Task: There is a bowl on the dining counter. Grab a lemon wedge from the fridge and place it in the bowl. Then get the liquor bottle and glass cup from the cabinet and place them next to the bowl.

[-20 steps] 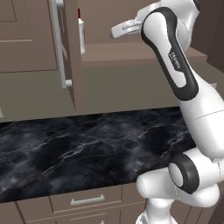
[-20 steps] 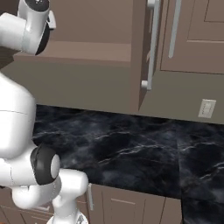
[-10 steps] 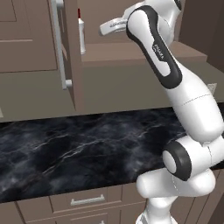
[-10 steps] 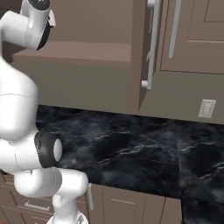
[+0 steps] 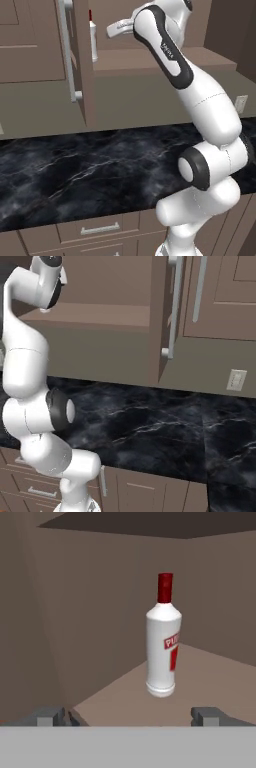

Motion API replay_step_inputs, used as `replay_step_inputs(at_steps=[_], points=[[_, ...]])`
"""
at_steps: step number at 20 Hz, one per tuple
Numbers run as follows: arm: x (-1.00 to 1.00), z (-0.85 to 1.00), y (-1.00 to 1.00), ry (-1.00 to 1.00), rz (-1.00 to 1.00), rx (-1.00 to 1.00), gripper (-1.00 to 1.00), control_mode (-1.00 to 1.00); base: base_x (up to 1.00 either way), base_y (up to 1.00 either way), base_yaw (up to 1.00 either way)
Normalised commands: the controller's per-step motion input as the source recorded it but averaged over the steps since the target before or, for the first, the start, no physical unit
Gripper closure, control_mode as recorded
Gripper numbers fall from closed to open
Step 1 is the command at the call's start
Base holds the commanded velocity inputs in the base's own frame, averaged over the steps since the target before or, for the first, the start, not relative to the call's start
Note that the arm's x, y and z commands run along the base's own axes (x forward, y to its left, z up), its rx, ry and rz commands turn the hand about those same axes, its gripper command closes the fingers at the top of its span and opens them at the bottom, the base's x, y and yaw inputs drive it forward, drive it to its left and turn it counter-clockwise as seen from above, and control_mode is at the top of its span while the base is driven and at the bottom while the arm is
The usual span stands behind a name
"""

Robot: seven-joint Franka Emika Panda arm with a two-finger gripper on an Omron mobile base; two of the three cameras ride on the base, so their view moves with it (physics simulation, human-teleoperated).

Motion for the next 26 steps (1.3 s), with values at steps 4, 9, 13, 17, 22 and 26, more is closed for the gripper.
replay_step_inputs(at_steps=[4,9,13,17,22,26], points=[[0.50,0.01,0.22,0.00,0.00,0.00,-1.00,-1.00,0.00,0.00,0.00],[0.58,0.00,0.18,0.00,0.00,0.00,-1.00,-1.00,0.00,0.00,0.00],[0.48,0.02,0.18,0.00,0.00,0.00,-1.00,-1.00,0.00,0.00,0.00],[0.41,0.15,0.18,0.00,0.00,0.00,-1.00,-1.00,0.00,0.00,0.00],[0.45,0.16,0.18,0.00,0.00,0.00,-1.00,-1.00,0.00,0.00,0.00],[0.18,0.08,0.11,0.00,0.00,0.00,-1.00,-1.00,0.00,0.00,0.00]])
